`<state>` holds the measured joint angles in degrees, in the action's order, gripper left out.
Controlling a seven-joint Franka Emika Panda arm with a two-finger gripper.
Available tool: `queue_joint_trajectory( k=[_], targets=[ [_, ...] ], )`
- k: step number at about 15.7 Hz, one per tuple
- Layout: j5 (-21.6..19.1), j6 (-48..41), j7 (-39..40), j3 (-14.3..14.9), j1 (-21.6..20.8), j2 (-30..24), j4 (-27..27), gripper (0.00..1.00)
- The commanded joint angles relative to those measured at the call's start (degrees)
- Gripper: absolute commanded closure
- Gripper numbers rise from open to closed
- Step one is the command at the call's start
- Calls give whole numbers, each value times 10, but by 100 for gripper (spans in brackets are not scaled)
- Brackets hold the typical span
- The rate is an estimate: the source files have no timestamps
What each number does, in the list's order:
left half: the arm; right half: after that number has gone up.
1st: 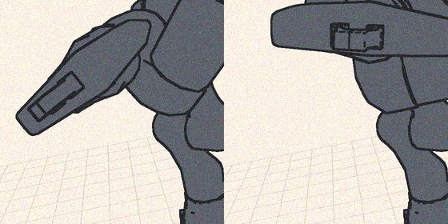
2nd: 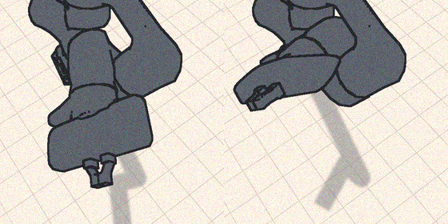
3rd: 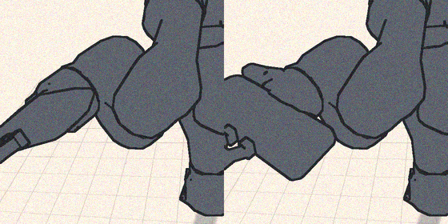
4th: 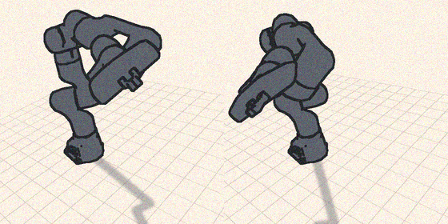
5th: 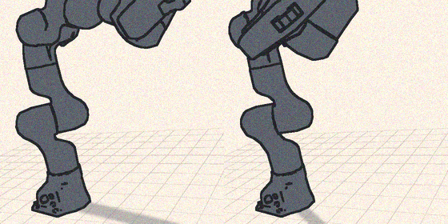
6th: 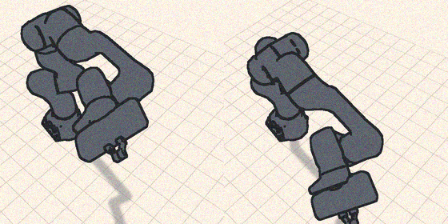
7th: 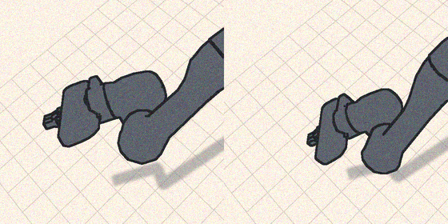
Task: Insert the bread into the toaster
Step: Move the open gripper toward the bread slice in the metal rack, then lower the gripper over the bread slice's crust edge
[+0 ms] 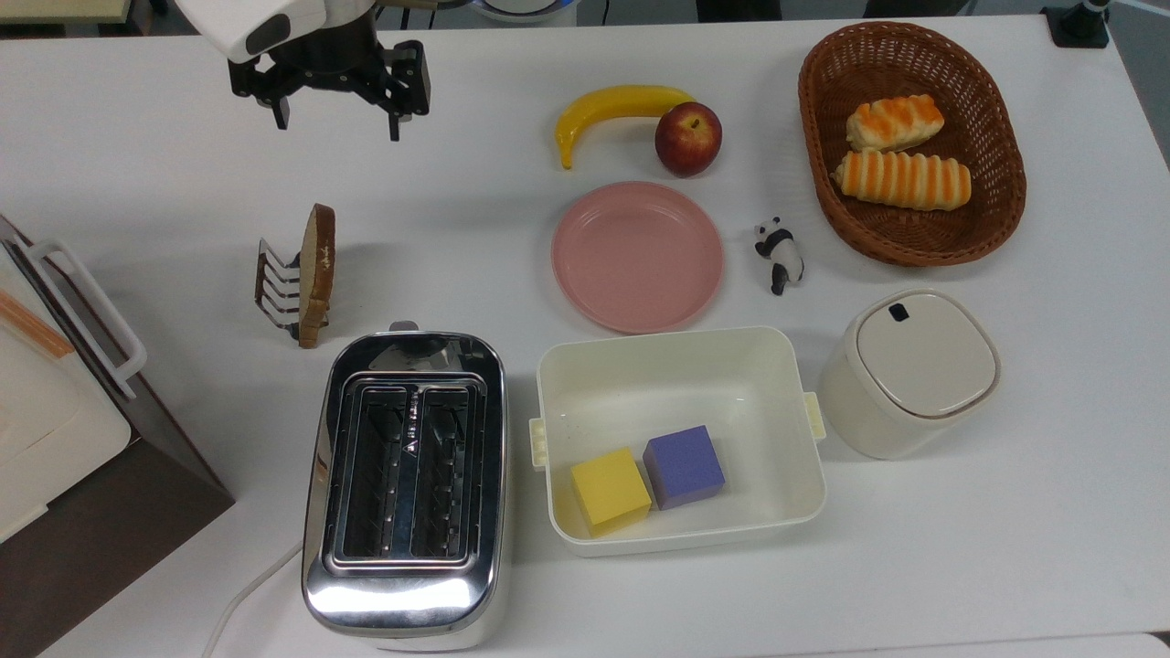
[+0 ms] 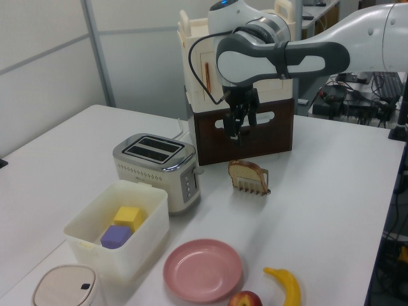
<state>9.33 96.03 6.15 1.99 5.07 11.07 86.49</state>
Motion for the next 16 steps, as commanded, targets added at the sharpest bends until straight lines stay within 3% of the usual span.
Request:
queue_joint_trajectory(
  k=[1, 11, 16],
  targets=[
    [10, -8, 5, 8, 5, 11, 8, 0],
    [79, -1, 7, 8, 11, 71, 7, 2],
    [82, 20, 3, 8, 13, 94, 7, 3]
  ],
)
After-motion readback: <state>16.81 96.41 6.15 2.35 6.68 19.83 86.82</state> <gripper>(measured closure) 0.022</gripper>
